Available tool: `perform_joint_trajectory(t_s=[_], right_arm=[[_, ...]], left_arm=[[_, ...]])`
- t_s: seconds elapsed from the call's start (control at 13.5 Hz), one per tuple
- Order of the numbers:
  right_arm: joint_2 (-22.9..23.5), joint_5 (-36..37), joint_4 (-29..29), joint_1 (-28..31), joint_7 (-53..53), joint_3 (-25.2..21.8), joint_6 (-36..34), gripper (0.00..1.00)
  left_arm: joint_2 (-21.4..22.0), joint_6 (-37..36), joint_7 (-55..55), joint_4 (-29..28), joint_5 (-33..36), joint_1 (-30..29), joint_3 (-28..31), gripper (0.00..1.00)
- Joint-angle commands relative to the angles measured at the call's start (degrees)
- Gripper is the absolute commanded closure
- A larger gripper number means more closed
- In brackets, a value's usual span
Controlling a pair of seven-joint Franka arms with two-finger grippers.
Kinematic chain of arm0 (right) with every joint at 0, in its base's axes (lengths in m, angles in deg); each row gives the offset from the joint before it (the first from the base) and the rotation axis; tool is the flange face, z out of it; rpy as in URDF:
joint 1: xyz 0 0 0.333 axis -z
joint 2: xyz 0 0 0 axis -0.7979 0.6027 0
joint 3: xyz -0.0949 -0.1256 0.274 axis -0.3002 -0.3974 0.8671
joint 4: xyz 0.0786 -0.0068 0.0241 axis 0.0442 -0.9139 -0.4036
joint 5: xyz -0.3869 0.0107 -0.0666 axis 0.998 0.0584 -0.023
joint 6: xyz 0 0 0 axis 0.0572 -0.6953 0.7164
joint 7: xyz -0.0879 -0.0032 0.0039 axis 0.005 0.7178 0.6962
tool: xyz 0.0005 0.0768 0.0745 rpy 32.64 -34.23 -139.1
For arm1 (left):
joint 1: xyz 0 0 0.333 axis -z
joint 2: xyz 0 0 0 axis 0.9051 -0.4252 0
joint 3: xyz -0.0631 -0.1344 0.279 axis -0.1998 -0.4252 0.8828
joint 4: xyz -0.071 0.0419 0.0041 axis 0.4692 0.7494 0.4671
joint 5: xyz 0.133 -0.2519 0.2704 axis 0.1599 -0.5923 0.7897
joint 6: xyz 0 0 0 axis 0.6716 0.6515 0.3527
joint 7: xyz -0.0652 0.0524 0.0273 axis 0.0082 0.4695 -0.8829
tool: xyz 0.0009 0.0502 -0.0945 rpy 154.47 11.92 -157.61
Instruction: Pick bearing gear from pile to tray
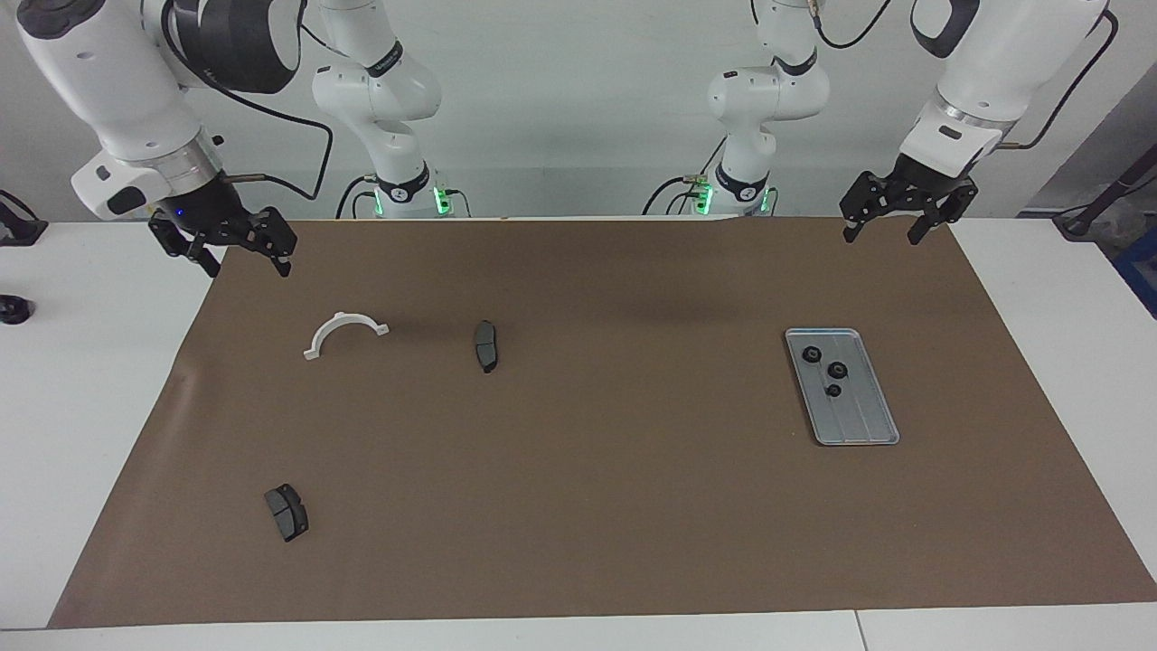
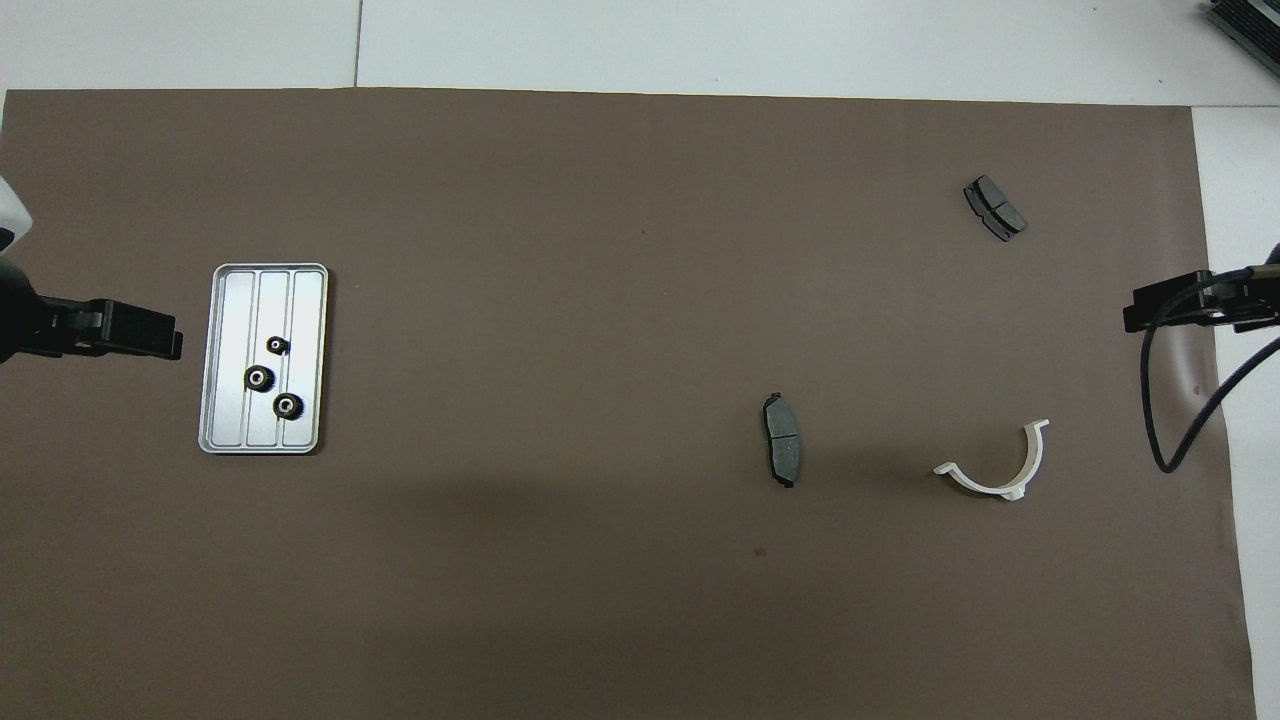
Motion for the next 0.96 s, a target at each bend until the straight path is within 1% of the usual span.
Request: perform_joint_trajectory(t_s=[0.0, 0.22, 0.44, 0.89], right_arm=[[-1.2, -1.0, -1.2, 0.0, 1.1, 0.2, 0.0, 0.0], [-1.2, -1.0, -1.2, 0.1, 1.1, 0.2, 0.1, 0.0], [-1.2, -1.0, -1.2, 0.1, 1.1, 0.2, 0.0, 0.0], [-1.2, -1.0, -1.2, 0.1, 1.1, 0.2, 0.0, 0.0]], left_arm=[[-0.2, -1.2, 0.6, 0.7, -0.9, 0.9, 0.8, 0.0], [-0.1, -1.3, 0.4, 0.4, -0.7, 0.2, 0.9, 0.0], [-0.2, -3.0, 1.0, 1.0, 0.6, 0.1, 0.9, 0.0], [0.0, -2.6, 0.8, 0.7, 0.5, 0.1, 0.8, 0.0]])
